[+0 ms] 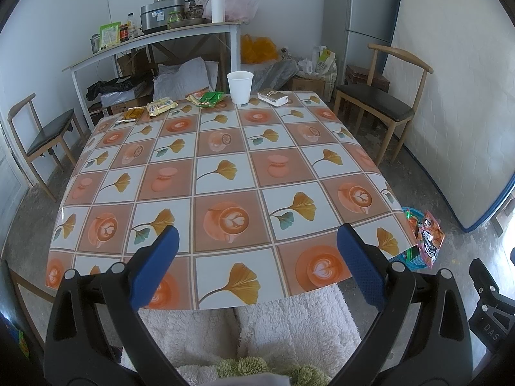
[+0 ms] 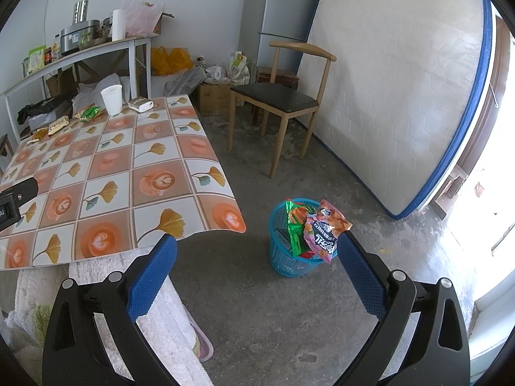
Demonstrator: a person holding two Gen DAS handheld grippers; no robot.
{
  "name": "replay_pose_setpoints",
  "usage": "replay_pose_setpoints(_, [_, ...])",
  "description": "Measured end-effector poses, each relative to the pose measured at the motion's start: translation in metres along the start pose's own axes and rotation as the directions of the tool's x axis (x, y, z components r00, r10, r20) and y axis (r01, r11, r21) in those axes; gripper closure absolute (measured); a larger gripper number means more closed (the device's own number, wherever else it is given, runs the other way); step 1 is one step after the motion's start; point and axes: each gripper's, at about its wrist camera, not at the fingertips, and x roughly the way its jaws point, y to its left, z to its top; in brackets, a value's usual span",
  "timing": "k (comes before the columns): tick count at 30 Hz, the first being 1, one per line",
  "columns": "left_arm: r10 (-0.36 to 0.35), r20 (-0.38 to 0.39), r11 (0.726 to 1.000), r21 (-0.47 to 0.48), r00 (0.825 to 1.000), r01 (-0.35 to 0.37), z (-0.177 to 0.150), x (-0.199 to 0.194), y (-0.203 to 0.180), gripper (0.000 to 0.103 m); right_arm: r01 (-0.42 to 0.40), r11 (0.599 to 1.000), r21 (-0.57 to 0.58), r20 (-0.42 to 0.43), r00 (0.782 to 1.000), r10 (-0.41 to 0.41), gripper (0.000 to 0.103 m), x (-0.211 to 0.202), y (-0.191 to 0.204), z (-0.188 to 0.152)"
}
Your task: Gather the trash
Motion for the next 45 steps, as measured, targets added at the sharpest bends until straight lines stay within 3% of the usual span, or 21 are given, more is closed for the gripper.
replay_pose_setpoints(45, [0.002, -0.002, 1.0, -0.022, 1.0, -0.002, 0.0004, -0.0026, 0.0092, 0.008, 0.0, 1.0, 0.002, -0.001, 1.0, 0.0, 0.006, -0.003, 0.0038, 0.0014])
